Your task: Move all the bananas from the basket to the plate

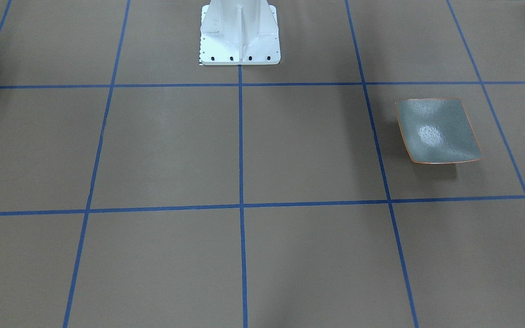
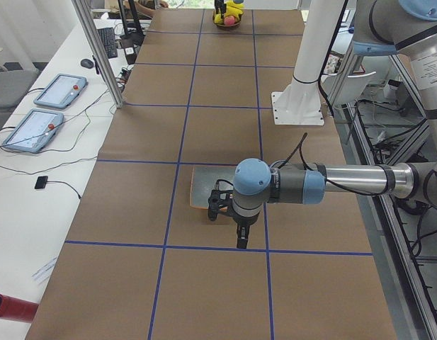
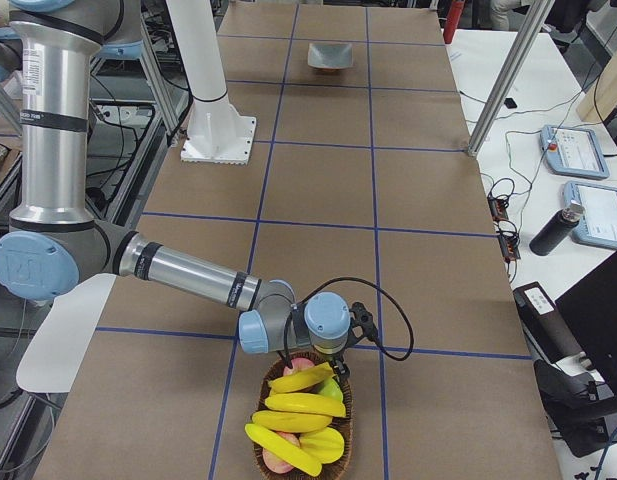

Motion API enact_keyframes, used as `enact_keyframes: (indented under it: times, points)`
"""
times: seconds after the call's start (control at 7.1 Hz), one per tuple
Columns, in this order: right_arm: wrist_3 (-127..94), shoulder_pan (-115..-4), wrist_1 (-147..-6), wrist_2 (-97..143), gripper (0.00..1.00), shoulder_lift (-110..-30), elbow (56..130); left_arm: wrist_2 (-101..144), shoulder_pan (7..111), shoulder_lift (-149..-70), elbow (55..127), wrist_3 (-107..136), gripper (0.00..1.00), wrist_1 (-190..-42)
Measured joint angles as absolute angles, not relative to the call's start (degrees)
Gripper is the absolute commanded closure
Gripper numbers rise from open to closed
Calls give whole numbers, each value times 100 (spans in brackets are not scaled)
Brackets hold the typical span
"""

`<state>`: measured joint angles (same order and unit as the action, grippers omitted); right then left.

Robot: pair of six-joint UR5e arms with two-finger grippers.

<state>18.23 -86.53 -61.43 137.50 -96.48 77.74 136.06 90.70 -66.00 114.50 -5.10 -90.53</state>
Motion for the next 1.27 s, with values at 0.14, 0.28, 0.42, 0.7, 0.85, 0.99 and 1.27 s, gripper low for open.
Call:
enact_keyframes:
  times: [0.14,0.28,0.42,0.7,0.85,0.99,1.27]
  points:
    - [1889,-8666,-6127,13666,26,-9698,7748,13605,9069,-6601,11447,-510,0,-9053]
    - [1978,-8678,-6121,13569,25,-9737,7739,13606,9068,-6598,11445,-510,0,-9051]
    - [2057,-8693,-6118,13475,23,-9756,7737,13605,9067,-6595,11444,-510,0,-9047]
    - [2116,-8719,-6115,13326,24,-9754,7739,13605,9063,-6592,11444,-510,0,-9044]
    - [2125,-8723,-6112,13266,26,-9770,7742,13606,9062,-6589,11443,-510,0,-9044]
    - [2131,-8726,-6110,13233,30,-9795,7742,13605,9062,-6586,11443,-510,0,-9044]
    - [2112,-8727,-6110,13205,43,-9839,7737,13606,9062,-6584,11443,-510,0,-9044]
